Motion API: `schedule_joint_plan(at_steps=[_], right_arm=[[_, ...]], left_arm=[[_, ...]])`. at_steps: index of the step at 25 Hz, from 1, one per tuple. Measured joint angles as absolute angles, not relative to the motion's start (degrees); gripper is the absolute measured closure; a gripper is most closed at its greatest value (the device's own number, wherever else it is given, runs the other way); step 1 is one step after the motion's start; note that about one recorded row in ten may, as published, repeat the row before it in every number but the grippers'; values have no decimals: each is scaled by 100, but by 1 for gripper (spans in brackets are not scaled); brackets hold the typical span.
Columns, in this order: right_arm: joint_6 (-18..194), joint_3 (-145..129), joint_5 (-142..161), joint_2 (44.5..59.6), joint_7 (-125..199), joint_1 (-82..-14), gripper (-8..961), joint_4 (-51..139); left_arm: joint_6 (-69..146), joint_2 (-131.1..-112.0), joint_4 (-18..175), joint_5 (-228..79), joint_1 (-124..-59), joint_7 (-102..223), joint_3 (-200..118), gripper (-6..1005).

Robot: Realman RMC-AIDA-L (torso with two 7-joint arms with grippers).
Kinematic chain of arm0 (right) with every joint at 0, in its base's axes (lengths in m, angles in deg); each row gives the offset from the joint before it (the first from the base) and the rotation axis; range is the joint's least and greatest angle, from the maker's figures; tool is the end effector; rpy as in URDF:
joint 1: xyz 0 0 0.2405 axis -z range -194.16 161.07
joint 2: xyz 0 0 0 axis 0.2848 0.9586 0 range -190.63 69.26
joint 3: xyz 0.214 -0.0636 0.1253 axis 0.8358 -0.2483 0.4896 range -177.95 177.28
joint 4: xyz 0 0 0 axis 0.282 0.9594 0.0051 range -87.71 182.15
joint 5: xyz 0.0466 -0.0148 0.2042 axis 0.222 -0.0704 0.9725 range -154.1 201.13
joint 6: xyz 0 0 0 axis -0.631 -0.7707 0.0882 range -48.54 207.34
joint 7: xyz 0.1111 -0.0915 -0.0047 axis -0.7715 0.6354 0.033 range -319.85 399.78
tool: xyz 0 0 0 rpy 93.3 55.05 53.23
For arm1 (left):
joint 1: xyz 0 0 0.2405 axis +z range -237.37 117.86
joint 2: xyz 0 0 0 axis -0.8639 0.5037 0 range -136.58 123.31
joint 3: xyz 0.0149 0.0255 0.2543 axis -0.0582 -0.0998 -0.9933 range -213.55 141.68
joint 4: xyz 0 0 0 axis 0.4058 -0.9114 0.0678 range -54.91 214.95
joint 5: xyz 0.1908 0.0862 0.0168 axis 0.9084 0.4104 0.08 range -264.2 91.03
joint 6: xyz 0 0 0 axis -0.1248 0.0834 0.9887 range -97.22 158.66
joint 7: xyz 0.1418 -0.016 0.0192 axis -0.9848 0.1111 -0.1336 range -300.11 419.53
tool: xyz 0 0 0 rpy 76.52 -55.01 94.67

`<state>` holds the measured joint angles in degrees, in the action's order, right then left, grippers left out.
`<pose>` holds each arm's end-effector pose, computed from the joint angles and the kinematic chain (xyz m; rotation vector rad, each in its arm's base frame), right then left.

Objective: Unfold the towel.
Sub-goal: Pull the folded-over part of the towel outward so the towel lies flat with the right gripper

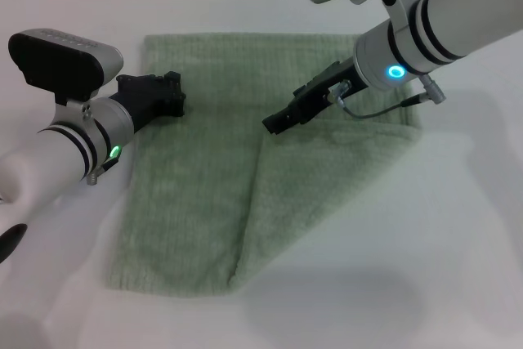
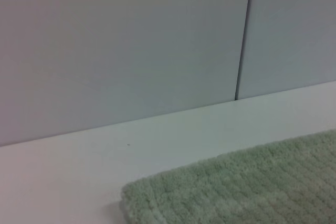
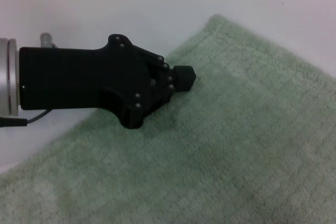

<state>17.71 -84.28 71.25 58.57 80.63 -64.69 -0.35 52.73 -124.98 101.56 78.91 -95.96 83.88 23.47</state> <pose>0.1527 0.4057 -0.0749 -2.6758 0.8586 -0.1758 -0.2726 0.3944 -0.0917 -2.0723 -0.7625 -0.3360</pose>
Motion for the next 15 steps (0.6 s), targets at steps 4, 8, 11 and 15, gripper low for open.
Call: schedule_joint_plan(at_steps=[4,8,11,15], right_arm=[[1867,-8434,7171,5865,8157,-6485,164,71],[1946,-8455,7222,5872,8246,-6528,164,175],[2014,-8535,7322,5876,8324,-6594,164,308],[2080,-8638,7357,5876,8372,-6639,164,363]], left_arm=[[5265,-12495,10157,7891,-9596,8388,2347,1001],[5259,-12493,10172,7891,-9596,8388,2347,1001],[5253,-12493,10173,7891,-9596,8388,2348,1001],[5251,-12493,10173,7891,-9596,8388,2348,1001]])
